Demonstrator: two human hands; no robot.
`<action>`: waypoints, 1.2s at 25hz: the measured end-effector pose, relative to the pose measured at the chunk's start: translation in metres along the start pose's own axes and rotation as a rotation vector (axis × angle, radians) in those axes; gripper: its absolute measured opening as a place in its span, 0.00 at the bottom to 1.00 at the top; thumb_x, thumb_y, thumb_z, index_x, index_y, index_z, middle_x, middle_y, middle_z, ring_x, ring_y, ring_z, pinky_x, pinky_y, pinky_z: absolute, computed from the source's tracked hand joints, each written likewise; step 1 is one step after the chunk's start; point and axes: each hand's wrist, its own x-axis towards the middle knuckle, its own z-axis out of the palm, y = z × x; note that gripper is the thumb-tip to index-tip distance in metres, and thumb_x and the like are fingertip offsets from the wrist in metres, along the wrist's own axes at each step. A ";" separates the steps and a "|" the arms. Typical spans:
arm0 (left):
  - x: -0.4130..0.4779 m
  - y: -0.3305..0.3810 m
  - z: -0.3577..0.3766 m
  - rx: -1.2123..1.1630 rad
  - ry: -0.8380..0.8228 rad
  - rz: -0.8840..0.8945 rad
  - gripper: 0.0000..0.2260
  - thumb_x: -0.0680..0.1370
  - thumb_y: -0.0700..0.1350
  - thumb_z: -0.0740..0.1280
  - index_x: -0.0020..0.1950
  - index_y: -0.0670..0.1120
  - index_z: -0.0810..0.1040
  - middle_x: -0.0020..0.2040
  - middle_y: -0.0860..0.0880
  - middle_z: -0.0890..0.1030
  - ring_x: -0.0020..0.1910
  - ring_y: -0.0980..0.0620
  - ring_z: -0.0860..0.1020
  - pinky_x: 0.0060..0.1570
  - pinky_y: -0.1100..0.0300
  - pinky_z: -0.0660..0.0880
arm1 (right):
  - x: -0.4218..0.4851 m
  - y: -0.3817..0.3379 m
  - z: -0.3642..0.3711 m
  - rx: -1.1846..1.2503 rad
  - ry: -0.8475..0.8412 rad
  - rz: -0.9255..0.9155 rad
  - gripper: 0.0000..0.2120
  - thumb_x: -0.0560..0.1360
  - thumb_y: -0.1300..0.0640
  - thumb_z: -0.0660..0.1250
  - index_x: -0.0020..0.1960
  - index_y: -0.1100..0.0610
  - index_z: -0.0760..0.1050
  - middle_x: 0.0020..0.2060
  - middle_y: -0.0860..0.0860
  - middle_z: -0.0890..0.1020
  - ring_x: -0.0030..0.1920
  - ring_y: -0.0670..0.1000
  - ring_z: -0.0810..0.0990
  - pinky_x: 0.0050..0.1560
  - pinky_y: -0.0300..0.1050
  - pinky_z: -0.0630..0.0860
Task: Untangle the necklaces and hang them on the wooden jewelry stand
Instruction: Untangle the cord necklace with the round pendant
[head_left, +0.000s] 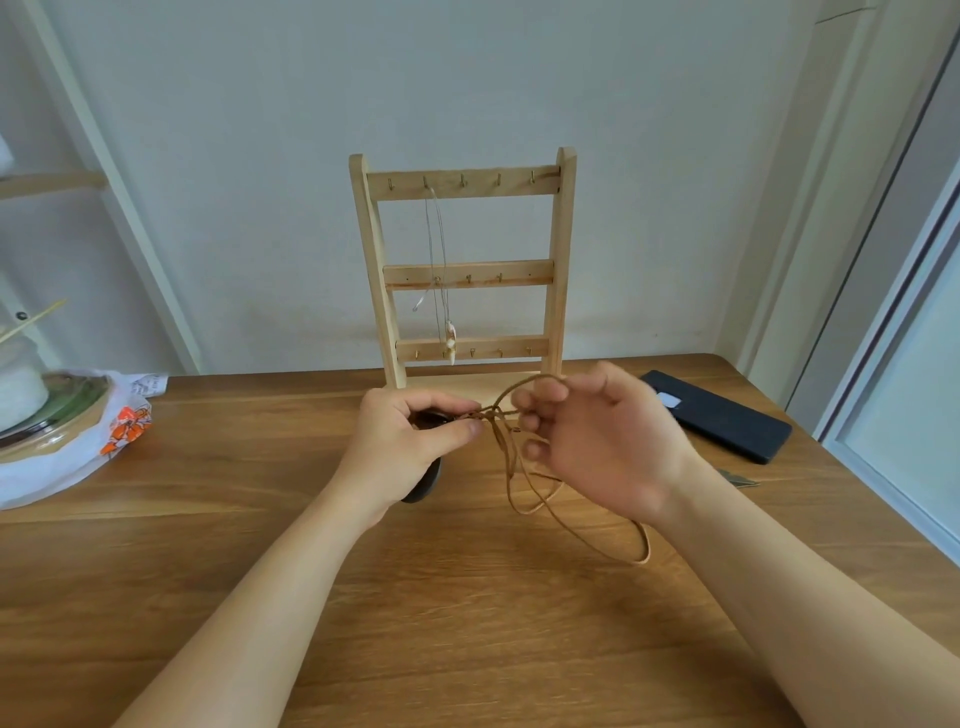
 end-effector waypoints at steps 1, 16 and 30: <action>0.001 -0.001 -0.003 -0.003 0.039 -0.018 0.08 0.71 0.38 0.78 0.48 0.48 0.88 0.44 0.54 0.87 0.49 0.58 0.84 0.53 0.62 0.76 | -0.002 -0.006 -0.002 0.068 0.018 -0.037 0.06 0.70 0.53 0.62 0.37 0.53 0.70 0.43 0.51 0.75 0.43 0.51 0.71 0.49 0.49 0.66; 0.012 -0.028 -0.023 0.086 0.195 -0.232 0.08 0.69 0.40 0.80 0.44 0.51 0.87 0.42 0.57 0.87 0.46 0.59 0.84 0.46 0.63 0.76 | -0.011 -0.040 -0.049 -0.214 1.017 -0.686 0.11 0.79 0.58 0.66 0.38 0.57 0.76 0.38 0.52 0.80 0.23 0.48 0.68 0.29 0.45 0.71; -0.001 -0.005 -0.003 0.117 0.011 0.144 0.13 0.71 0.31 0.75 0.44 0.51 0.87 0.43 0.57 0.87 0.46 0.58 0.84 0.47 0.68 0.78 | 0.003 0.019 0.003 -0.986 0.262 -0.393 0.10 0.76 0.60 0.74 0.56 0.56 0.82 0.46 0.49 0.86 0.47 0.47 0.84 0.52 0.45 0.82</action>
